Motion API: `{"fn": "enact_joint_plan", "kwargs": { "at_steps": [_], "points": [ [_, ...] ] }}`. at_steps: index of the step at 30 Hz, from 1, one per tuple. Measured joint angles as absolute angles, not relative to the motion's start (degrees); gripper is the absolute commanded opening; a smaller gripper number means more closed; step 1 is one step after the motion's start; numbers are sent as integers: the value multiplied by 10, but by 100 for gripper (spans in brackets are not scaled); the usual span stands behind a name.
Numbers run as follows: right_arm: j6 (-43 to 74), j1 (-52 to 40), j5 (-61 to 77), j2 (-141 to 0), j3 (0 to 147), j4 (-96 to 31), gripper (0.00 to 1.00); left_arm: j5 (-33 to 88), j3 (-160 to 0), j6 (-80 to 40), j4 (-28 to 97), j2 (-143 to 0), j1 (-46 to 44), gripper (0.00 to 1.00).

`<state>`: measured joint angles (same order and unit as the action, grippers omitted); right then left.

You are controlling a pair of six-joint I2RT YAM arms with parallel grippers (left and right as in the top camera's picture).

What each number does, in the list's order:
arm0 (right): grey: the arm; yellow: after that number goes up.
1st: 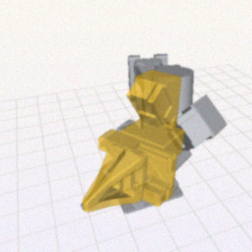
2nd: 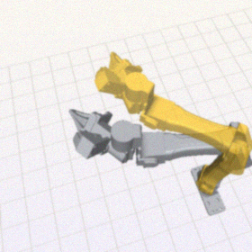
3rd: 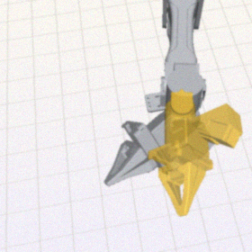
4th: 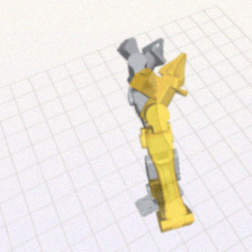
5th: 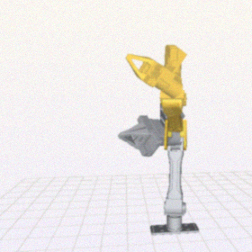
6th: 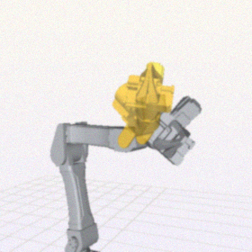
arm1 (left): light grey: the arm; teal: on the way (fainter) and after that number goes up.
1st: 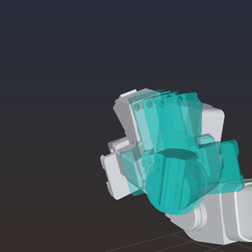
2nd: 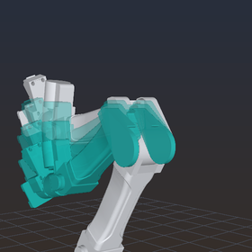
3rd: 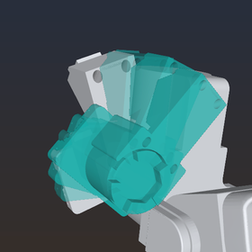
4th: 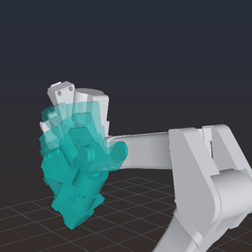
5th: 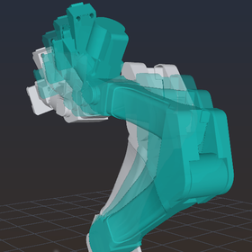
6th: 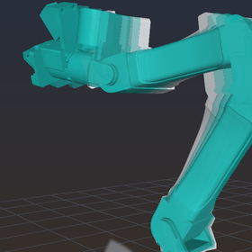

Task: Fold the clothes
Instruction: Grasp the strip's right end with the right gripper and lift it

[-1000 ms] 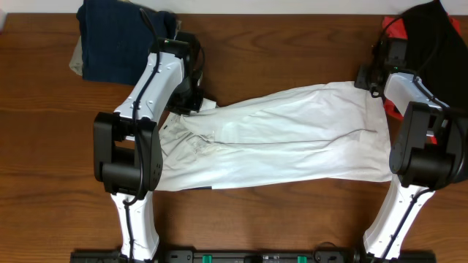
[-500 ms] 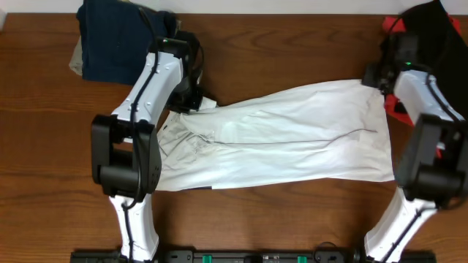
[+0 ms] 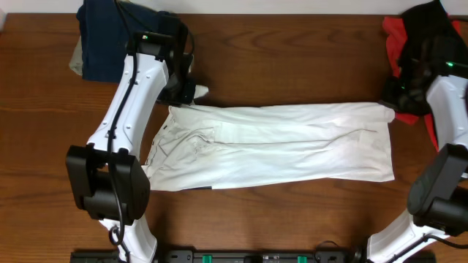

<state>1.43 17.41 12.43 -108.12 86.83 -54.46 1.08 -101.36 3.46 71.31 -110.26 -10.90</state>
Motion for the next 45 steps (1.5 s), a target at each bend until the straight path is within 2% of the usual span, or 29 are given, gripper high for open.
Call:
{"fn": "enact_joint_plan", "kwargs": {
  "at_steps": [6, 21, 22, 23, 24, 25, 27, 30, 41, 45],
  "points": [
    [-20, 223, 176, -1081, 864, -588, 1, 11, -990, 34, 740, -1103, -94, 6],
    [-31, 225, 182, -1081, 792, -585, 3, 37, -848, 34, 743, -1103, -74, 6],
    [-30, 225, 181, -1081, 789, -585, 11, 38, -840, 34, 743, -1103, -74, 8],
    [-25, 225, 180, -1081, 788, -585, 26, 40, -830, 34, 741, -1103, -74, 22],
    [-23, 225, 178, -1081, 787, -585, 40, 41, -819, 37, 737, -1103, -74, 31],
    [-20, 225, 175, -1081, 785, -585, 48, 41, -811, 39, 735, -1103, -74, 46],
    [-15, 225, 170, -1081, 785, -583, 61, 43, -797, 35, 733, -1103, -74, 49],
    [-6, 225, 154, -1081, 785, -582, 72, 43, -790, 29, 732, -1103, -74, 49],
    [22, 225, 86, -1081, 719, -539, 76, 43, -824, 15, 732, -1098, -74, 50],
    [34, 225, 54, -1081, 680, -529, 76, 43, -856, 13, 715, -1062, -74, 57]
  ]
}}
